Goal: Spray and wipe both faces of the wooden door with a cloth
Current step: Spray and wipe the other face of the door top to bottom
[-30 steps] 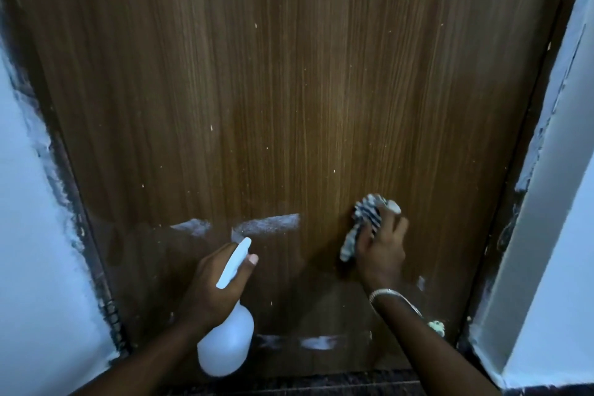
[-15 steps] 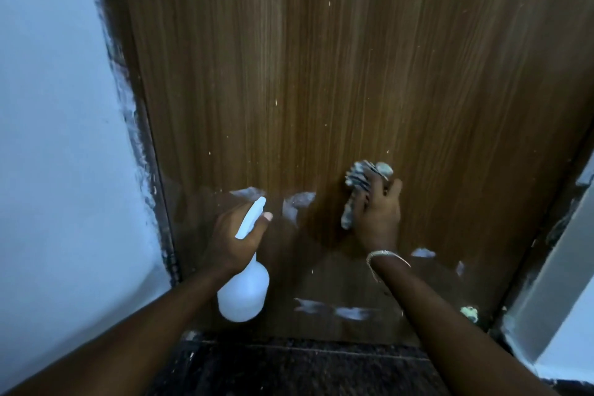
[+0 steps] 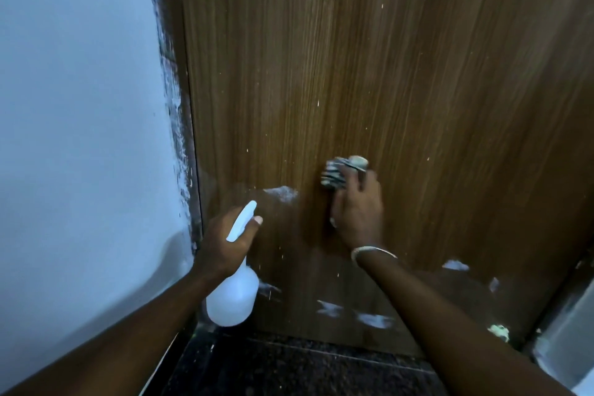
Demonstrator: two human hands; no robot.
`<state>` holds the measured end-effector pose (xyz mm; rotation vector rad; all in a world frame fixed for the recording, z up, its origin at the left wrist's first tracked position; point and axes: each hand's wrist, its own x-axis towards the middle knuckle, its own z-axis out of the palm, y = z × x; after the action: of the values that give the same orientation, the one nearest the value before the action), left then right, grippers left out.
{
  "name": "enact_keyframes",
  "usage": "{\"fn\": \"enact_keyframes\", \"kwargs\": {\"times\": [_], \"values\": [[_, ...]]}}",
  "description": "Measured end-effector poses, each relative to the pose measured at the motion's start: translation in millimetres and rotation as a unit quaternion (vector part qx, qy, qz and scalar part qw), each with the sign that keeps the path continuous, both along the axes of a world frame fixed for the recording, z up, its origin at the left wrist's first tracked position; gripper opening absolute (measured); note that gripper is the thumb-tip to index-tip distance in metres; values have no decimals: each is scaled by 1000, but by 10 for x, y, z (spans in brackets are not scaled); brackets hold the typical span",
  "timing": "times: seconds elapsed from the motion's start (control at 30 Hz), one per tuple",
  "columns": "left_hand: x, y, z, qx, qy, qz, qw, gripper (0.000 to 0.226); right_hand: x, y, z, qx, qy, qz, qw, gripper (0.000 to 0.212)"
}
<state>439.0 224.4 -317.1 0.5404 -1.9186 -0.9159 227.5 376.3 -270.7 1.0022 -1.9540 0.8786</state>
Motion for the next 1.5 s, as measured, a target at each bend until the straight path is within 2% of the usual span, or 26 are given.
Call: {"fn": "enact_keyframes", "kwargs": {"times": [0.07, 0.13, 0.2, 0.27, 0.33, 0.4, 0.43, 0.5, 0.57, 0.63, 0.7, 0.77, 0.83, 0.9, 0.97, 1.0, 1.07, 1.17, 1.2, 1.27, 1.33, 1.4, 1.43, 1.5], "values": [[39, -47, 55, -6, 11, 0, 1000, 42, 229, -436, -105, 86, 97, 49, 990, 48], [72, -54, 105, -17, 32, -5, 999, 40, 349, -566, -540, 252, 184, 99, 945, 56], [103, -61, 122, -17, 31, 0, 999, 42, 270, -361, -873, 342, 188, 114, 914, 61], [145, -66, 92, -12, 28, -1, 1000, 42, 152, -36, -865, 299, 162, 92, 936, 60], [198, -92, 52, -15, 20, 2, 1000, 41, 147, 47, -586, 196, 123, 61, 971, 62], [236, -136, 45, -17, 14, 9, 1000, 45, 268, -223, -147, 96, 94, 46, 990, 55], [254, -158, 53, -18, 14, 13, 1000, 45, 369, -457, 31, 76, 86, 37, 993, 51], [306, -206, 81, -21, 21, 15, 999, 43, 607, -977, 69, 100, 103, 63, 988, 45], [385, -250, 109, -33, 30, 22, 999, 41, 782, -1314, -286, 201, 165, 126, 957, 45], [467, -296, 97, -38, 33, 38, 998, 41, 804, -1220, -701, 318, 217, 176, 906, 51], [538, -346, 50, -27, 31, 42, 998, 41, 650, -903, -850, 355, 210, 192, 890, 54], [605, -387, -38, -24, 23, 38, 999, 43, 519, -654, -656, 316, 195, 164, 914, 60], [676, -437, -95, -19, 16, 48, 999, 46, 527, -732, -287, 232, 185, 116, 948, 64], [727, -498, -96, 0, 30, 61, 998, 37, 736, -1126, 137, 135, 185, 95, 969, 61], [741, -555, -41, 4, 53, 70, 996, 34, 1043, -1617, 279, 132, 183, 95, 970, 50], [744, -578, -9, 0, 60, 72, 996, 32, 1161, -1808, 196, 159, 189, 119, 962, 44], [773, -626, 19, -22, 71, 86, 994, 25, 1230, -1985, -275, 258, 234, 177, 920, 35], [819, -659, -30, -34, 56, 95, 993, 29, 1003, -1523, -1030, 410, 266, 205, 848, 38], [836, -645, -61, -34, 49, 94, 994, 29, 870, -1296, -1112, 420, 269, 212, 840, 41], [864, -641, -142, -37, 28, 86, 995, 20, 660, -1028, -970, 377, 284, 190, 861, 49], [924, -654, -213, -44, 10, 87, 995, 12, 632, -1106, -577, 288, 272, 133, 908, 57], [966, -698, -275, -42, -5, 88, 995, 17, 801, -1459, -188, 173, 232, 104, 952, 54], [972, -723, -295, -39, -11, 85, 996, 20, 939, -1642, -122, 149, 215, 109, 959, 50], [967, -722, -301, -41, -7, 81, 996, 20, 1153, -1946, -379, 168, 227, 168, 944, 40]]}}
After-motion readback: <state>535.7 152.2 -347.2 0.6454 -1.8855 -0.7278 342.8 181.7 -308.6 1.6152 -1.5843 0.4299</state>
